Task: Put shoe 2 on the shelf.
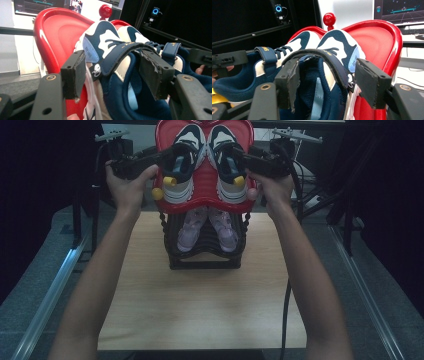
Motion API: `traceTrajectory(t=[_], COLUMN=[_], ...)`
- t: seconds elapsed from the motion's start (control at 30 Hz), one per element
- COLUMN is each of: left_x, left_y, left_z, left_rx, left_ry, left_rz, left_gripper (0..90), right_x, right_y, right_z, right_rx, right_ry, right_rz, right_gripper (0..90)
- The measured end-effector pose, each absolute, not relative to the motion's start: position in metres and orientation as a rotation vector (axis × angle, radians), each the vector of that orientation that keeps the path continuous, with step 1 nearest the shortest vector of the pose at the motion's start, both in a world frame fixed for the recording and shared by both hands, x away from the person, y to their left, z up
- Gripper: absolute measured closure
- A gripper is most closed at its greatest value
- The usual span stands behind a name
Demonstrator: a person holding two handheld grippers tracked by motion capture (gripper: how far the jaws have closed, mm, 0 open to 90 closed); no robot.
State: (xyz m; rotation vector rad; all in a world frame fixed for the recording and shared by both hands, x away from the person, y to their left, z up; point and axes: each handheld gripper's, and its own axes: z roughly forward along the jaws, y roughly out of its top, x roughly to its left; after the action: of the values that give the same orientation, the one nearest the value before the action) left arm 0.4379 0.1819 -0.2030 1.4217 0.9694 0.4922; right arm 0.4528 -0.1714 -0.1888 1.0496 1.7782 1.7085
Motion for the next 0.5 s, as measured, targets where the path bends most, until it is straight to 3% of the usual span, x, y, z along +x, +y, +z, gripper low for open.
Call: traceTrajectory(t=[0.5], left_x=[0.418], left_y=[0.207], left_z=[-0.207], left_rx=[1.413], left_ry=[0.952], left_rz=[0.444], left_gripper=[37.7], right_x=[0.432], right_y=[-0.189], right_z=[-0.201], right_rx=[0.981], right_ry=[1.738], right_rz=[1.821], right_gripper=[37.8])
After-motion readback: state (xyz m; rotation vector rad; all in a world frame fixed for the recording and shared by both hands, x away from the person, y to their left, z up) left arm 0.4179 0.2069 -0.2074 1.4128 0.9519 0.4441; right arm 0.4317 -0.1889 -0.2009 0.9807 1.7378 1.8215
